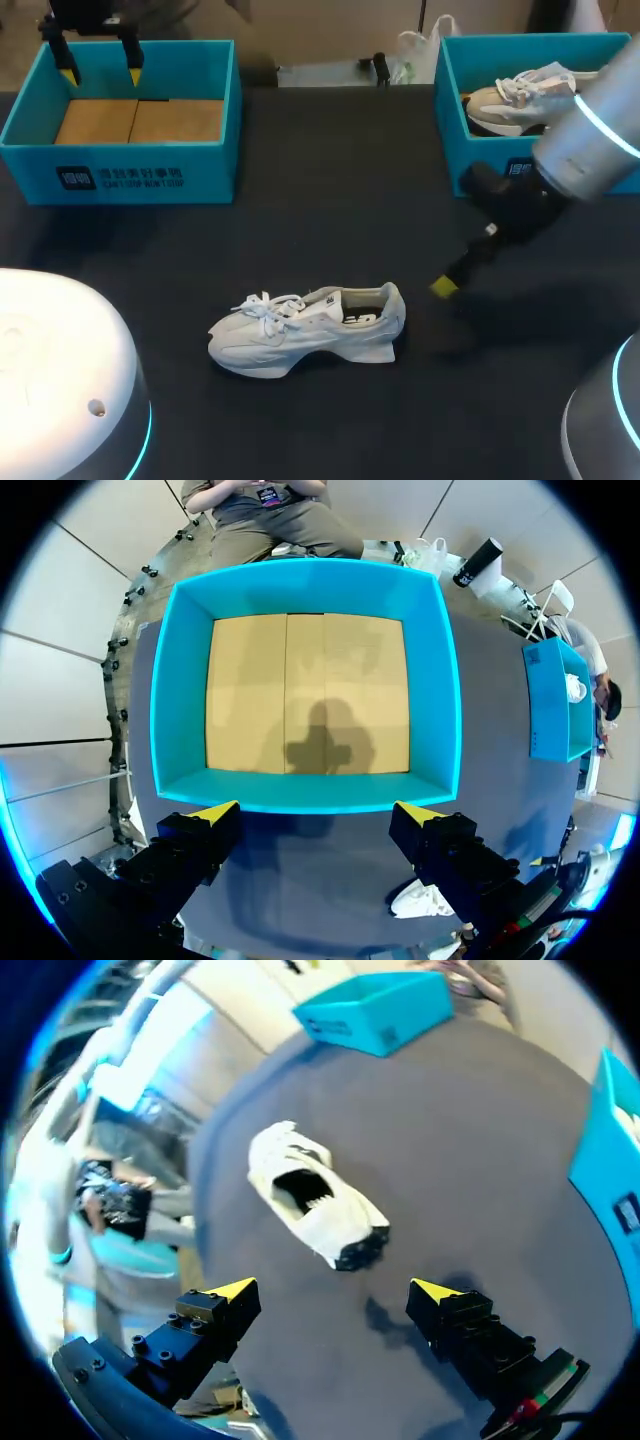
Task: Take the shoe out of the shoebox, open the shoe tongue, remove and reinsert the insole, then place the shoe into the shoebox
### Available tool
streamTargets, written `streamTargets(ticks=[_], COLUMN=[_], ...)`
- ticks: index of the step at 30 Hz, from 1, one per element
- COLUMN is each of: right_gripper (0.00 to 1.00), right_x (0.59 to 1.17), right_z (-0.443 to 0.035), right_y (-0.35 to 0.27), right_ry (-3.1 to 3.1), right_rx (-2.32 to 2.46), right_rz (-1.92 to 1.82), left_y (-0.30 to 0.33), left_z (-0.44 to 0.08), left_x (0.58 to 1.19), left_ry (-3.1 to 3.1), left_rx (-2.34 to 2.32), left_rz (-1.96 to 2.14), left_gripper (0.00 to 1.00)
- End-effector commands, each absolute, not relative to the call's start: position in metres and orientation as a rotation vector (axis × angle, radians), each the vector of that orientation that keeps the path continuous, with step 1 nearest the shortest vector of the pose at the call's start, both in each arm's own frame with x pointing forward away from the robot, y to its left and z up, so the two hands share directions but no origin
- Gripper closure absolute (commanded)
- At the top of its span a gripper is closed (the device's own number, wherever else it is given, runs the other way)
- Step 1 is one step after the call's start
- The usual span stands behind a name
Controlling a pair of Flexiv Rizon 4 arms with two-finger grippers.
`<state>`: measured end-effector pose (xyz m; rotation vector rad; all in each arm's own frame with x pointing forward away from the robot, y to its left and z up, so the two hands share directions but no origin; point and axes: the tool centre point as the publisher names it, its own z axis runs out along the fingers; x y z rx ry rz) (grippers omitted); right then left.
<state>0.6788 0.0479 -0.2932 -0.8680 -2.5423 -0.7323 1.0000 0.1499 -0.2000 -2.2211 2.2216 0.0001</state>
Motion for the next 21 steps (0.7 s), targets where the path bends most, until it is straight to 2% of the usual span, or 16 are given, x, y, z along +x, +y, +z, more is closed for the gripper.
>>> streamTargets(ticks=[1, 10, 21], right_gripper=[0.0, 0.0, 0.0], right_x=[0.679, 0.674, 0.671], right_z=[-0.317, -0.335, -0.338], right_y=[0.03, 0.012, 0.007], right_ry=[-2.051, -2.108, -2.229], right_rx=[-0.114, -0.027, -0.122], right_rz=[-1.404, -1.599, -1.632], left_y=[0.15, 0.15, 0.15], left_z=[-0.2, -0.2, -0.2], left_x=[1.0, 1.0, 1.0], left_ry=[2.222, 2.222, 2.222], left_rx=[-2.221, -2.221, -2.221], left_rz=[0.0, 0.0, 0.0], left_gripper=[0.0, 0.0, 0.0])
